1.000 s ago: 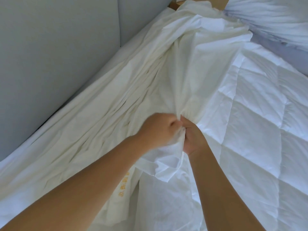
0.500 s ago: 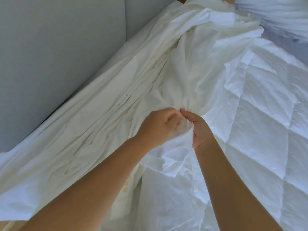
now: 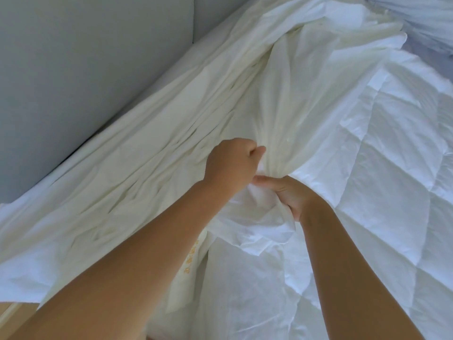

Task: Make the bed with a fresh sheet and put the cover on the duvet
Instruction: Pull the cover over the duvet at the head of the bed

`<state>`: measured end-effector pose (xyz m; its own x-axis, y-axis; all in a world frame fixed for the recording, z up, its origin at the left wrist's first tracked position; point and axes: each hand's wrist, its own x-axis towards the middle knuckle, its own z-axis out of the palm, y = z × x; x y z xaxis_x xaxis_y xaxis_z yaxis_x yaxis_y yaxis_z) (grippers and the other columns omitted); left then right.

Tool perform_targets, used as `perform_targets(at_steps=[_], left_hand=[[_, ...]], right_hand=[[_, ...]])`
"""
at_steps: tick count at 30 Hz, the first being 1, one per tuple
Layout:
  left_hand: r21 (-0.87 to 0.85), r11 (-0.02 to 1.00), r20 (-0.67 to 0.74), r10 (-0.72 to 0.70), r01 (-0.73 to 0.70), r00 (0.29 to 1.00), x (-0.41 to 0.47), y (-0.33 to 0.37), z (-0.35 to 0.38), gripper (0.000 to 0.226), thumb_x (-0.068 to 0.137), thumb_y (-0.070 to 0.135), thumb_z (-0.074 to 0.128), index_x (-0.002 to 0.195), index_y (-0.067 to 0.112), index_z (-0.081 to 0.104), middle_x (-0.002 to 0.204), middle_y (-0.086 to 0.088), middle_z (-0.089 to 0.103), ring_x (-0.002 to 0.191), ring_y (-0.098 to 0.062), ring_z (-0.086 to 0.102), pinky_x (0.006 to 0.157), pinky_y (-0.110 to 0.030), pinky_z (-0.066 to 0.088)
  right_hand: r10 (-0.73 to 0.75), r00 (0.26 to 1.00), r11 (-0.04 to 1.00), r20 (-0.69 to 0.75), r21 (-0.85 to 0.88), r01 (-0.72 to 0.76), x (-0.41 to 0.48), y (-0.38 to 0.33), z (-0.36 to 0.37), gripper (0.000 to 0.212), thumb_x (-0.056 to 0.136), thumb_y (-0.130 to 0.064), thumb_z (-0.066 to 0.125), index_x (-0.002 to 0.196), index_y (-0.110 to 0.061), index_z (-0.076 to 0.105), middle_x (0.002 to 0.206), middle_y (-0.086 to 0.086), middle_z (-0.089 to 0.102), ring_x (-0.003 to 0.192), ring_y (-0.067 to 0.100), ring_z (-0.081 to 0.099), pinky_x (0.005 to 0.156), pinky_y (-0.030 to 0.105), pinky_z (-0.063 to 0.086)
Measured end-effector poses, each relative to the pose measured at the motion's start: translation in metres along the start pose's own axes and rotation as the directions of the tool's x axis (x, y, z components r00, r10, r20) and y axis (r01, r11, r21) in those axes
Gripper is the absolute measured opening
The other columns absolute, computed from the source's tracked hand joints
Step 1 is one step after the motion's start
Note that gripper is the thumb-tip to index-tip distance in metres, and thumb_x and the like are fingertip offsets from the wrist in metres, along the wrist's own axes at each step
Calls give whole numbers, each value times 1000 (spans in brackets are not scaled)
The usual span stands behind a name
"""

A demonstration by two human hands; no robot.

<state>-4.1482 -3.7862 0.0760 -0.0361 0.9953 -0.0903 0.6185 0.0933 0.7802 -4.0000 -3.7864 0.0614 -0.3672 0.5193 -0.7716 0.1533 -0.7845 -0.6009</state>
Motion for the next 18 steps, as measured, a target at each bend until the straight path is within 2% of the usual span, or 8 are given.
perform_targets(at_steps=[1, 3, 6, 10, 12, 14, 16, 18], left_hand=[[114, 990, 2, 79, -79, 997, -2, 7, -2, 53, 95, 27, 49, 51, 19, 21, 48, 4, 25, 46, -16, 24, 49, -30, 21], [174, 978, -16, 118, -114, 993, -4, 12, -2, 51, 98, 29, 45, 53, 21, 22, 49, 4, 27, 47, -19, 31, 50, -31, 21], [82, 993, 12, -87, 86, 996, -4, -5, 4, 47, 99, 27, 42, 56, 17, 25, 52, -3, 39, 62, -35, 49, 56, -32, 26], [52, 979, 20, -198, 197, 980, -14, -24, 8, 47, 100, 34, 37, 58, 14, 38, 57, -3, 47, 62, -25, 49, 59, -34, 36], [-108, 977, -21, -189, 185, 982, -14, -26, 3, 46, 98, 31, 43, 60, 7, 45, 62, -12, 58, 62, -28, 55, 63, -38, 43], [-176, 977, -58, -135, 123, 989, -11, -20, -2, 45, 97, 28, 48, 57, 8, 41, 58, -14, 55, 55, -25, 47, 59, -37, 41], [-194, 979, 1, -54, 53, 999, -5, 0, -3, 45, 96, 25, 50, 56, 11, 35, 54, -10, 43, 53, -20, 39, 58, -37, 37], [-187, 981, 91, 70, -52, 993, 5, 27, 1, 45, 96, 24, 49, 56, 12, 34, 56, -10, 43, 55, -20, 40, 62, -41, 38]], right_hand=[[25, 1000, 999, 12, -30, -25, -1, -2, -3, 35, 66, -28, 80, 97, -12, 75, 105, 13, 71, 97, 31, 68, 80, 39, 54], [-28, 1000, 1000, -1, 0, 28, -1, -4, -7, 29, 66, -28, 79, 91, -14, 77, 100, 10, 72, 94, 29, 69, 77, 37, 55], [-198, 978, 945, -65, 253, 208, 6, -3, 1, 39, 63, -28, 78, 97, -10, 73, 97, 12, 70, 92, 29, 67, 81, 38, 54], [-181, 983, 923, -5, 345, 172, 10, 13, 13, 46, 81, -33, 62, 115, -2, 62, 108, 15, 67, 104, 31, 63, 93, 42, 49], [-182, 983, 936, 16, 309, 169, 9, 17, 10, 51, 88, -37, 52, 124, -2, 58, 115, 16, 65, 110, 31, 61, 92, 40, 49], [-199, 977, 955, 79, 240, 175, 5, 15, 7, 55, 87, -43, 55, 127, -5, 57, 120, 14, 64, 114, 30, 59, 94, 39, 49], [-150, 975, 983, 164, 131, 130, 0, 7, 4, 62, 69, -48, 75, 117, -10, 65, 116, 12, 66, 112, 28, 62, 94, 38, 50], [-83, 972, 996, 218, -4, 86, -4, 0, 2, 55, 48, -38, 92, 96, -17, 76, 102, 7, 72, 98, 23, 68, 83, 32, 55]])
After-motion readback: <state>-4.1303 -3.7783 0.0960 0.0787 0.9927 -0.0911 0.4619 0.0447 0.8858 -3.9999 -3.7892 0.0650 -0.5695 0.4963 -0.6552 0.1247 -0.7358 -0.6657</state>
